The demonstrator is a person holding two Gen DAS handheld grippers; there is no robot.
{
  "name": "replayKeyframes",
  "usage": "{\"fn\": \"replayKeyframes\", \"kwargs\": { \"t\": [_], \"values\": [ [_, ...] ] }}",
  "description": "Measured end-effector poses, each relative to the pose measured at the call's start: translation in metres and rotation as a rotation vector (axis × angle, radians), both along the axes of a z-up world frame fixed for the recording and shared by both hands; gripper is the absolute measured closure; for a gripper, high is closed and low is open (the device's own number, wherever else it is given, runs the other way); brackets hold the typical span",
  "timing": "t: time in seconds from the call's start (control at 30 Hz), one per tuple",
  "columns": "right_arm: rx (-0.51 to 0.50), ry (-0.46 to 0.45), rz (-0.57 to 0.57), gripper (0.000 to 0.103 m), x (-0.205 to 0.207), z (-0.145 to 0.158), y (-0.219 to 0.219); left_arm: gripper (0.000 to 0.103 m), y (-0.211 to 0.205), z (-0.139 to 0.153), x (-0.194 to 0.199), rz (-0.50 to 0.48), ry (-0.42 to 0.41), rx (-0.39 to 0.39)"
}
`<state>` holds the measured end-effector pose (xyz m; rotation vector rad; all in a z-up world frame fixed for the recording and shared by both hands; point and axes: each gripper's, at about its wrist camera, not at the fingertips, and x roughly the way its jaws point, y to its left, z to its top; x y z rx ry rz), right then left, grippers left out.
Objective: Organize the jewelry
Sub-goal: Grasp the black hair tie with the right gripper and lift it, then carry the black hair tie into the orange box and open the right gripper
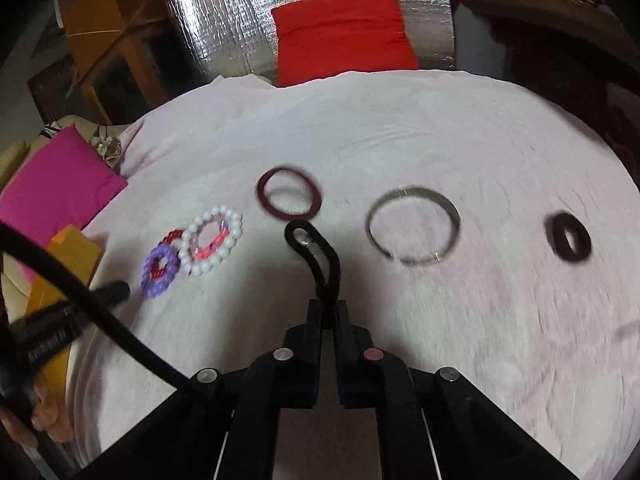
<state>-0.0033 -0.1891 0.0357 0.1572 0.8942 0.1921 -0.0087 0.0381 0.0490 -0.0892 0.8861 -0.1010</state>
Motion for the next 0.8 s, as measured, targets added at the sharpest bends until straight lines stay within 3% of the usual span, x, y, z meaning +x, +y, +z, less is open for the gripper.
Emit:
{"fn": "replayKeyframes", "kwargs": {
  "t": [0.37, 0.8],
  "values": [
    [-0.005, 0.025, -0.016, 0.097, -0.057, 0.034, 0.000, 0.100, 0.017, 0.036, -0.052, 0.033, -0.082, 0.013],
    [0.131, -0.139, 0.129, 0.097, -0.066, 0.112, 0.029, 0.100, 0.075, 0.060, -0.074, 0.104, -0.168, -0.152]
  ]
}}
